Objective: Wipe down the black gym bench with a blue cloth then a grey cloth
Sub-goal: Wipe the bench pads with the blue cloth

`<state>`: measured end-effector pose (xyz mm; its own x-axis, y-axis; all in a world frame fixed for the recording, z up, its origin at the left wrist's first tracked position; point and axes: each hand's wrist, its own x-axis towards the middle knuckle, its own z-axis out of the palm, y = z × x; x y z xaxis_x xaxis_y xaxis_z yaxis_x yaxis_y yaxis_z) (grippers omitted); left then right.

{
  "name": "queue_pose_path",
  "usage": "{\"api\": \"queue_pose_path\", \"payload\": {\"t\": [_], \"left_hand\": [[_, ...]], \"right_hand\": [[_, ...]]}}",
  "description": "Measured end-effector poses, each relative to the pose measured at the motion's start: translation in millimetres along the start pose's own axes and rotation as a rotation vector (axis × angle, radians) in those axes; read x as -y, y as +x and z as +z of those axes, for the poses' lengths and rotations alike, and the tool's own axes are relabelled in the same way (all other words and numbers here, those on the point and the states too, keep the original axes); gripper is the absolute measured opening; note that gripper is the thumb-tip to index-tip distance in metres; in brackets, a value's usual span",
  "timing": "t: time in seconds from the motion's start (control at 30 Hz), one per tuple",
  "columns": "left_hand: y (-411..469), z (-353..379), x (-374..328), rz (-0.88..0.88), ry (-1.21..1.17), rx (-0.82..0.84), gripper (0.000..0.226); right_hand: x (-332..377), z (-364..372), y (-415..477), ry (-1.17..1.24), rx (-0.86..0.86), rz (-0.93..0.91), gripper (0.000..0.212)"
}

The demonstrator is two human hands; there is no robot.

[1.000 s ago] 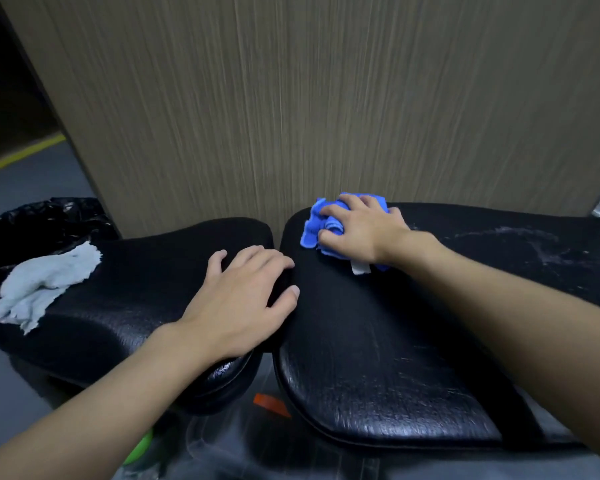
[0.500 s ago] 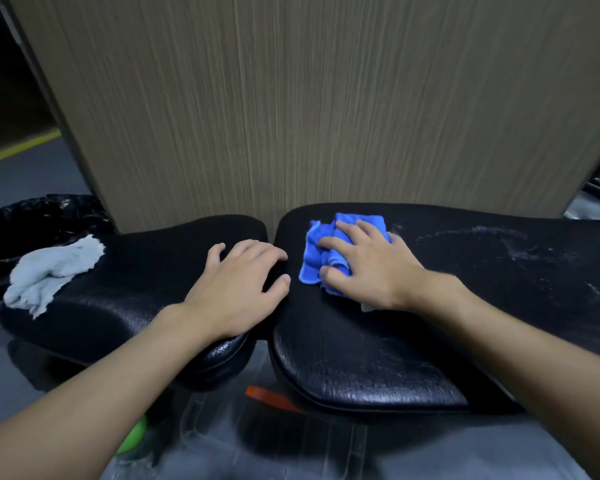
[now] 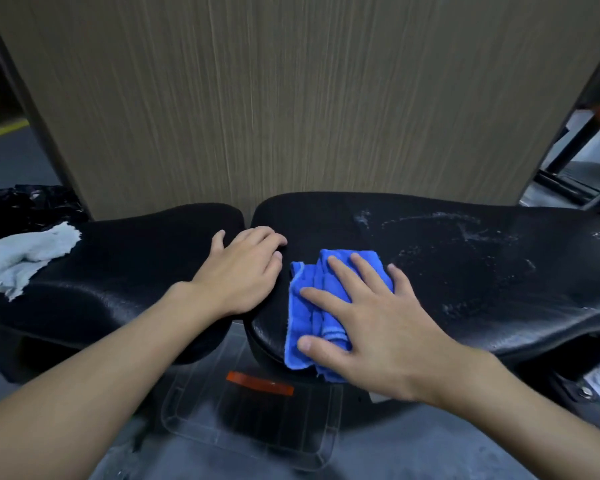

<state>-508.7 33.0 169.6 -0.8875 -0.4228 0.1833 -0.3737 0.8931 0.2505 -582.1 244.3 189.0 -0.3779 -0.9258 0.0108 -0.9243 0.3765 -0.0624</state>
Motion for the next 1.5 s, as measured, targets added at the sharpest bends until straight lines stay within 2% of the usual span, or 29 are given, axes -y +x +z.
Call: {"api": "queue_pose_path", "payload": {"t": [0.23, 0.43, 0.63, 0.83, 1.0, 1.1, 1.3, 1.5], "left_hand": [[2.0, 2.6, 5.1, 0.008, 0.014, -0.002, 0.039], [1.9, 6.2, 4.4, 0.014, 0.036, -0.019, 0.043], [3.6, 8.1, 7.7, 0.026, 0.035, -0.054, 0.058], [4.6, 8.6, 9.4, 0.030, 0.023, -0.063, 0.058], [3.9, 8.0, 8.9, 0.028, 0.035, -0.064, 0.055], [4.2, 7.2, 6.8, 0.031, 0.029, -0.063, 0.053], [3.5, 5.2, 5.1, 0.011, 0.025, -0.038, 0.037], [11.1, 2.4, -3.6, -0.023, -0.020, -0.018, 0.037]], "right_hand": [[-21.1, 6.1, 47.4, -0.012, -0.048, 0.032, 0.077], [-59.1, 9.7, 117.7, 0.006, -0.056, 0.076, 0.060], [-92.1, 9.1, 186.8, 0.028, -0.076, 0.148, 0.058], [-102.7, 3.5, 215.9, 0.054, -0.037, 0.232, 0.056], [-95.6, 7.0, 193.1, 0.036, -0.069, 0.177, 0.053], [-86.8, 9.4, 157.5, 0.024, -0.070, 0.135, 0.056], [-55.5, 7.3, 67.0, 0.013, -0.058, 0.083, 0.059], [-29.8, 5.4, -7.9, -0.024, -0.052, 0.064, 0.077]]}}
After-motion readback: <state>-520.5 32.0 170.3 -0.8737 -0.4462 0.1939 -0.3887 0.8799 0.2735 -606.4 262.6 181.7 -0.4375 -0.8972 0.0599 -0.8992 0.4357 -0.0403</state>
